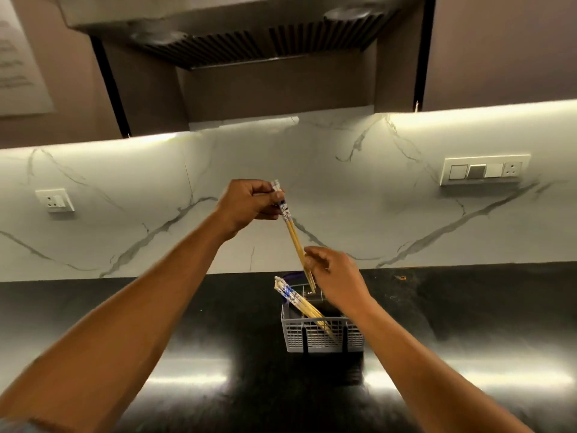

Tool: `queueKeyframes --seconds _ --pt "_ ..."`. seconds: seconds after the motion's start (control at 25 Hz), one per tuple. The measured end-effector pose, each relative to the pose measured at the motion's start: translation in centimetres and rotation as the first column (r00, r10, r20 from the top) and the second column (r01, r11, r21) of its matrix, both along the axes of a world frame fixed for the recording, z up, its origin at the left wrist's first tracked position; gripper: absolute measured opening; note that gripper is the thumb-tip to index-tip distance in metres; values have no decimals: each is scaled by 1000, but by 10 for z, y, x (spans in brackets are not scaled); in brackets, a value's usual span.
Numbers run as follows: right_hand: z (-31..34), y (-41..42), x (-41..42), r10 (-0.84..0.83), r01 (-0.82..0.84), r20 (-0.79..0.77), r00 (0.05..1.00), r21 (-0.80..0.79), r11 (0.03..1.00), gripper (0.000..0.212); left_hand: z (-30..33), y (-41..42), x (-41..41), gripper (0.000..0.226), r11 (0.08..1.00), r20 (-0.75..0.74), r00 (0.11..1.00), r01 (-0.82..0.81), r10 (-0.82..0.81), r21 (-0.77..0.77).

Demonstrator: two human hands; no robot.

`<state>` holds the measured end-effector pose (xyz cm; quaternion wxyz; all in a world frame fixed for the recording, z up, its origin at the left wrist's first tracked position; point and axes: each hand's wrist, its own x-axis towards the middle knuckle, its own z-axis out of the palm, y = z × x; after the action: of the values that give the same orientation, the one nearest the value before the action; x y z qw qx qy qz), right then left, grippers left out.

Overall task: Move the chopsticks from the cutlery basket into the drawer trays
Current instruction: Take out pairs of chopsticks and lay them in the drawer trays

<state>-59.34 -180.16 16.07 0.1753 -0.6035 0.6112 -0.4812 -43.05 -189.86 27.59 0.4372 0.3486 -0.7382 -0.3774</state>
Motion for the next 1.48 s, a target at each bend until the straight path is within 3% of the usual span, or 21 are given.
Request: queueKeyframes --seconds 0.2,0.36,0.64,0.76,0.88,1.04,1.48 --pt "40 7 -16 -36 41 89 995 -58 998 16 37 22 -24 17 996 -4 997 80 -80 -39" --pt "42 26 -37 20 -30 186 982 51 998 14 29 40 -43 14 991 -17 991 133 -133 -23" --pt "-21 77 -85 -39 11 128 991 213 977 11 -53 58 -92 20 961 -36 974 225 -222 160" --pt "-66 106 -94 -57 -13 223 973 302 953 13 -104 69 -110 12 914 -38 959 280 -282 293" --pt "-109 133 -94 -110 -55 367 924 411 910 15 -150 90 -118 24 848 -29 943 312 -332 427" --pt "-154 172 -90 -189 -66 394 900 549 833 11 -205 119 -123 28 754 -33 930 318 -367 575" --pt "-245 232 -70 -283 -138 435 855 716 684 15 -319 166 -109 24 607 15 914 257 -406 752"
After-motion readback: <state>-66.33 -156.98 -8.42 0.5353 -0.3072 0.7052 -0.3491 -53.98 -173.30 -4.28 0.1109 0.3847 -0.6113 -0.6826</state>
